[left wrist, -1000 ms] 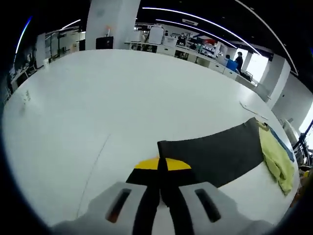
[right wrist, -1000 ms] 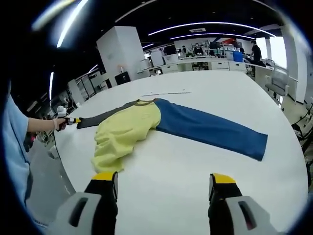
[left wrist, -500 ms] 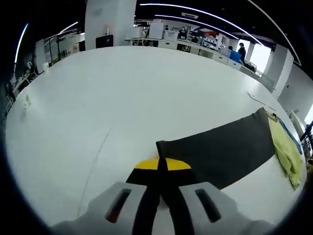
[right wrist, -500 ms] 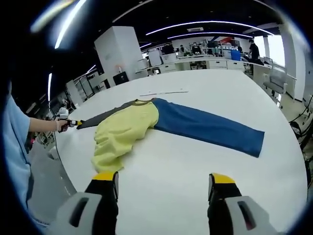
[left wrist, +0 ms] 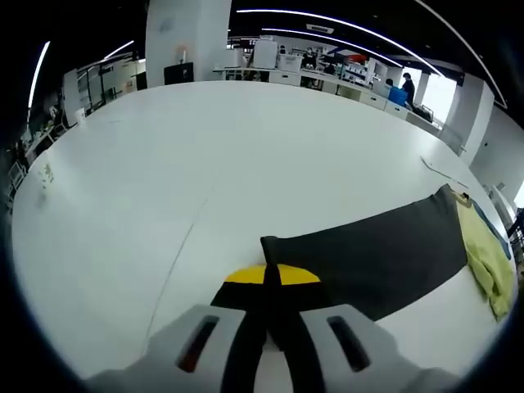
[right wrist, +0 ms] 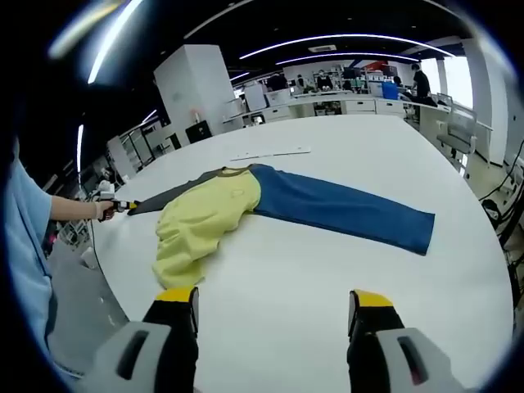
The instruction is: Fold the garment on the visible template until the final outline fits inside the template.
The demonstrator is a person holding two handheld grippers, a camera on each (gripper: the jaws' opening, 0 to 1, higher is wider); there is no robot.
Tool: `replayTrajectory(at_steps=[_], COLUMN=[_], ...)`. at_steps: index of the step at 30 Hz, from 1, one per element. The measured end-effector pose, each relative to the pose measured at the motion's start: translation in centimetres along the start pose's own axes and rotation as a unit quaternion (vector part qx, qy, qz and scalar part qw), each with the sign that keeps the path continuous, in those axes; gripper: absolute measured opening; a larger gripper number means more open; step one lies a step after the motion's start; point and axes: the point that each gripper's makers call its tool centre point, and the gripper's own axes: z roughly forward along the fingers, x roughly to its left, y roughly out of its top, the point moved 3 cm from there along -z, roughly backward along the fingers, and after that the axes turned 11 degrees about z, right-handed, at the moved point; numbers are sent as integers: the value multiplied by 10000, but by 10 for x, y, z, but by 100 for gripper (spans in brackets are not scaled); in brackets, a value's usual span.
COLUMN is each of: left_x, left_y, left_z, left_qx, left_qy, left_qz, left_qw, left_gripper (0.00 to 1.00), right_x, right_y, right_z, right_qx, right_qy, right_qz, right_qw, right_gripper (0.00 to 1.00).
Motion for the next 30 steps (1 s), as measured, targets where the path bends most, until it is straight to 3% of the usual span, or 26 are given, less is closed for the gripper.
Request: replayTrajectory(at_steps=[4, 7, 10, 12, 13, 16, 20, 23, 25, 27, 30], left_x=[3, 2, 3, -3, -7, -17, -26, -34, -45, -55, -71], left_y=[0, 3, 6, 11, 15, 16, 25, 32, 39, 45, 46], left_z=[2, 3, 1, -2, -3, -9, -17, -26, -31, -38, -49], left_qx=[-36, -112, -154, -305, -426, -407, -643, -874, -1109, -1299, -1355], left_qy=[20, -70, -40, -229, -385, -705, -993, -1158, -1410, -1588, -1850], left_qz=[-121, -44, 333, 438, 576, 1152, 1211, 1485, 1451, 1638, 1737], left_qw=[9999, 9999, 9993, 9983, 9967, 9900, 9856, 9782, 9730, 9649, 9577], left_gripper=[2, 16, 36, 45, 49, 60, 70, 71, 73, 73, 76], right_x=[2, 3, 4, 4, 4, 5, 8, 11, 13, 14, 16], right_y=[-2, -2, -2, -1, -1, -1, 1, 1, 1, 2, 3], right_z=[2, 3, 5, 5, 6, 7, 10, 12, 13, 13, 15], right_qx=[15, 9, 19, 28, 15, 22, -6, 19, 9, 0, -22], right_qy=[19, 44, 63, 67, 73, 99, 145, 186, 208, 227, 259], right_qz=[7, 11, 5, 10, 17, 3, 3, -32, -45, -70, -85], right_qw=[10000, 10000, 10000, 10000, 10000, 9999, 9999, 9998, 9998, 9997, 9996], right_gripper=[74, 74, 74, 74, 74, 74, 74, 74, 74, 74, 74])
